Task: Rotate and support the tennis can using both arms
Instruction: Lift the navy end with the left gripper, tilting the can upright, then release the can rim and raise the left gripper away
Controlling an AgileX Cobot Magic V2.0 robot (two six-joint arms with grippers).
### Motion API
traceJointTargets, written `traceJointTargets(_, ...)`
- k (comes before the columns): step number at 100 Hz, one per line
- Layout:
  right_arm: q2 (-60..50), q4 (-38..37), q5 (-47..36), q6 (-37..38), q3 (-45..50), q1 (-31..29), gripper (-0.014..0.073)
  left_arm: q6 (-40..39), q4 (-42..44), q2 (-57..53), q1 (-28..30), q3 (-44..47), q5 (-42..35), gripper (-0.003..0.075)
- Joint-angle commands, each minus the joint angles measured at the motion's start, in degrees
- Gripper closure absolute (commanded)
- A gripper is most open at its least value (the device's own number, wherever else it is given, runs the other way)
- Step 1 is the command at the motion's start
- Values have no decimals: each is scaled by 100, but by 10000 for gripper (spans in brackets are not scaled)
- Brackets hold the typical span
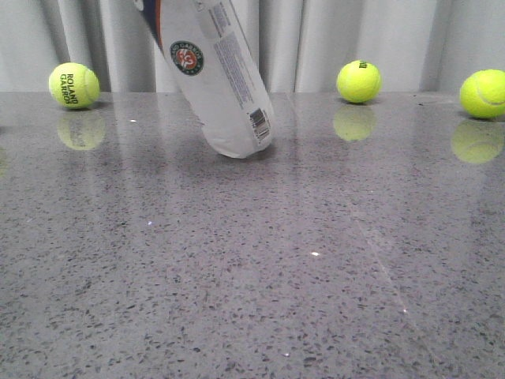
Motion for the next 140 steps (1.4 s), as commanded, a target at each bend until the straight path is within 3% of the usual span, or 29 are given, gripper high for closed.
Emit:
traceJointTargets(1,47,-76,-458,-11,-140,-26,652,-54,-437,-6,-59,-473,-286,272)
traceJointTargets(31,47,-76,-458,-11,-140,-26,652,-54,-998,610,-68,-1423,-328,272)
traceJointTargets(65,47,-76,-458,-11,-140,-26,652,142,-1271,590,-68,-1511,-667,296)
traceJointTargets(79,47,-76,-458,-11,-140,-26,652,142,-1430,521,-68,-1511,-739,405)
traceJointTargets(97,47,-76,-458,-11,-140,-26,652,152,-1698,416,-68,-1456,-865,743)
traceJointTargets(140,47,-76,-458,-11,-140,-26,652,152,-1806,183,-68,-1238,-779,740)
